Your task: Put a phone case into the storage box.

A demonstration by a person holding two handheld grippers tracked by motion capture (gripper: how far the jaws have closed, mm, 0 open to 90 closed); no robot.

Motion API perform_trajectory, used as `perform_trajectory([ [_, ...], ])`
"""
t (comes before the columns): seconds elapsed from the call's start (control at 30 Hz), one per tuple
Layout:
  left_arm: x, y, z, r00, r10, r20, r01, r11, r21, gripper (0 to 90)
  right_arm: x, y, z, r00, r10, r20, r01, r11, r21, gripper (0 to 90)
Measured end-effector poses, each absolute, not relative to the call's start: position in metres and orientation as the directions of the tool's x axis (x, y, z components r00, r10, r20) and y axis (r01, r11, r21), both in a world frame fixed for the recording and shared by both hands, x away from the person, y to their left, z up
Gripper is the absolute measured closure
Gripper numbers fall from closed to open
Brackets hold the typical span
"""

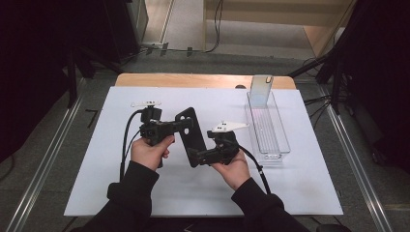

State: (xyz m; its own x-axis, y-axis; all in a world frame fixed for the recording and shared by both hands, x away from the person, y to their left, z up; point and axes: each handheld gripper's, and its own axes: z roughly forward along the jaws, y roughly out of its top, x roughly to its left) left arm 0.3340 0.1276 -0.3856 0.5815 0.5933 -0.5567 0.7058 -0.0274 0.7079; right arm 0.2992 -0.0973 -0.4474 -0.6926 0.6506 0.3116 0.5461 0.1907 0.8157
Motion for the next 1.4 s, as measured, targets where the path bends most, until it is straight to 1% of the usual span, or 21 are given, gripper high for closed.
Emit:
perform_trajectory([
  [0.1, 0.332, 0.127, -0.386, 0.613, 0.600, -0.514, 0.663, -0.038, 0.747, 82.7, 0.298, -0.101, -0.445, -0.699, 0.650, 0.300, 0.534, 0.195, 0.822, 0.0],
  [0.3, 0.326, 0.126, -0.389, 0.672, 0.625, -0.396, 0.558, -0.077, 0.826, 82.6, 0.300, -0.106, -0.445, -0.708, 0.637, 0.306, 0.537, 0.203, 0.819, 0.0],
  [0.47, 0.324, 0.125, -0.395, 0.691, 0.632, -0.351, 0.511, -0.084, 0.855, 82.6, 0.301, -0.106, -0.445, -0.712, 0.644, 0.279, 0.533, 0.236, 0.813, 0.0],
  [0.6, 0.322, 0.122, -0.398, 0.714, 0.622, -0.321, 0.489, -0.115, 0.865, 82.7, 0.302, -0.107, -0.445, -0.716, 0.636, 0.287, 0.535, 0.235, 0.812, 0.0],
  [0.73, 0.318, 0.120, -0.398, 0.733, 0.620, -0.278, 0.446, -0.130, 0.886, 82.7, 0.299, -0.106, -0.441, -0.733, 0.630, 0.256, 0.491, 0.229, 0.840, 0.0],
  [0.8, 0.318, 0.118, -0.398, 0.738, 0.615, -0.279, 0.447, -0.136, 0.884, 82.7, 0.298, -0.107, -0.438, -0.736, 0.633, 0.242, 0.475, 0.228, 0.850, 0.0],
  [0.93, 0.319, 0.117, -0.401, 0.737, 0.601, -0.310, 0.474, -0.131, 0.871, 82.7, 0.299, -0.108, -0.436, -0.738, 0.633, 0.234, 0.460, 0.219, 0.860, 0.0],
  [1.2, 0.314, 0.109, -0.402, 0.748, 0.573, -0.334, 0.489, -0.135, 0.862, 82.6, 0.300, -0.106, -0.434, -0.735, 0.633, 0.243, 0.469, 0.215, 0.857, 0.0],
  [1.3, 0.311, 0.105, -0.402, 0.752, 0.565, -0.340, 0.491, -0.138, 0.860, 82.6, 0.300, -0.104, -0.435, -0.733, 0.635, 0.246, 0.484, 0.232, 0.843, 0.0],
  [1.4, 0.308, 0.102, -0.402, 0.759, 0.558, -0.336, 0.488, -0.147, 0.860, 82.6, 0.300, -0.101, -0.436, -0.712, 0.661, 0.235, 0.492, 0.231, 0.839, 0.0],
])
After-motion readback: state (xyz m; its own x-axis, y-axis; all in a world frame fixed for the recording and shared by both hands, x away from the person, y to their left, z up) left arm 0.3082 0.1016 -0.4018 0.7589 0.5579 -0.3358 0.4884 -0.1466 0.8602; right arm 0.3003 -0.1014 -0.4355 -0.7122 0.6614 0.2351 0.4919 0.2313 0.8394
